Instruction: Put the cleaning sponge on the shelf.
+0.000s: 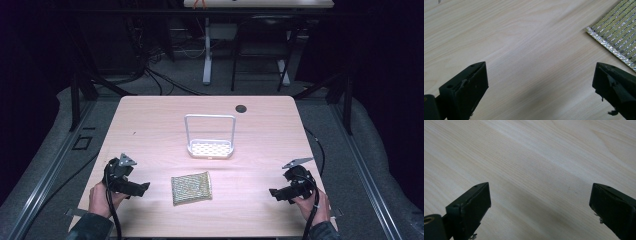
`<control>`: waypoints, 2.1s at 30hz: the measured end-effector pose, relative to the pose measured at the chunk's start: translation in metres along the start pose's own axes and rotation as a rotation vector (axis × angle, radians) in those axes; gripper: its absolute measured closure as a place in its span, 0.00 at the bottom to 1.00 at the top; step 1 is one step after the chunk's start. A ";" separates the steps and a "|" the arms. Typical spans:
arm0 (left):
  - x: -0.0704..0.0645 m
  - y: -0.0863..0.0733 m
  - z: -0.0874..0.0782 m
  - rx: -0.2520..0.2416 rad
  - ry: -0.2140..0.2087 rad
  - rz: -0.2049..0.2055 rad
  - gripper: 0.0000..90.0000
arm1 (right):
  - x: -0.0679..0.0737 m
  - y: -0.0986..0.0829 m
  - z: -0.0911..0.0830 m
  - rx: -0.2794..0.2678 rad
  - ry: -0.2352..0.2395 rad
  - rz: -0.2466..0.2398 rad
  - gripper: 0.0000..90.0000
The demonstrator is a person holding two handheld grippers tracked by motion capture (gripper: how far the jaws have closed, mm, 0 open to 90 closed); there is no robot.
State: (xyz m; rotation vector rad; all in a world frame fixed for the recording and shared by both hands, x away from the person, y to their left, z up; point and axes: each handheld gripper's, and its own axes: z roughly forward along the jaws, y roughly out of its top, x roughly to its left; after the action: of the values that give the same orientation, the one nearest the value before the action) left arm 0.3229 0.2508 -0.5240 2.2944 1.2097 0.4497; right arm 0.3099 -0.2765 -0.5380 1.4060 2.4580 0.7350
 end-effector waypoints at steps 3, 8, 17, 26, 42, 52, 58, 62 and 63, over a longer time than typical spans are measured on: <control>-0.001 0.001 -0.001 -0.011 -0.010 0.003 0.00 | 0.000 0.000 0.000 -0.002 0.002 -0.004 0.04; -0.007 0.004 -0.003 -0.015 -0.044 0.020 0.00 | 0.001 0.000 0.000 -0.016 0.001 -0.003 0.04; -0.024 0.013 -0.002 -0.030 -0.110 0.060 0.00 | 0.003 0.000 0.000 -0.005 0.008 -0.017 0.04; -0.039 0.020 0.002 -0.028 -0.162 0.092 0.00 | 0.003 0.000 0.001 0.003 0.016 -0.018 0.04; -0.075 0.035 0.020 -0.002 -0.243 0.184 0.00 | 0.006 0.001 0.002 0.010 0.027 -0.023 0.04; -0.097 0.043 0.033 0.023 -0.298 0.228 0.00 | 0.005 0.001 0.003 0.018 0.028 -0.038 0.05; -0.106 0.048 0.040 0.042 -0.306 0.255 0.00 | 0.005 0.000 0.003 0.022 0.029 -0.031 0.05; -0.112 0.051 0.040 0.038 -0.306 0.276 0.00 | 0.005 0.000 0.003 0.018 0.029 -0.033 0.05; -0.113 0.052 0.039 0.031 -0.307 0.283 0.00 | 0.005 0.000 0.003 0.011 0.029 -0.032 0.05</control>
State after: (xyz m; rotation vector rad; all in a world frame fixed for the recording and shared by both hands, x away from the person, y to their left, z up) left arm 0.3151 0.1205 -0.5321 2.4603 0.7539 0.1657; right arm 0.3088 -0.2711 -0.5403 1.3661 2.5043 0.7420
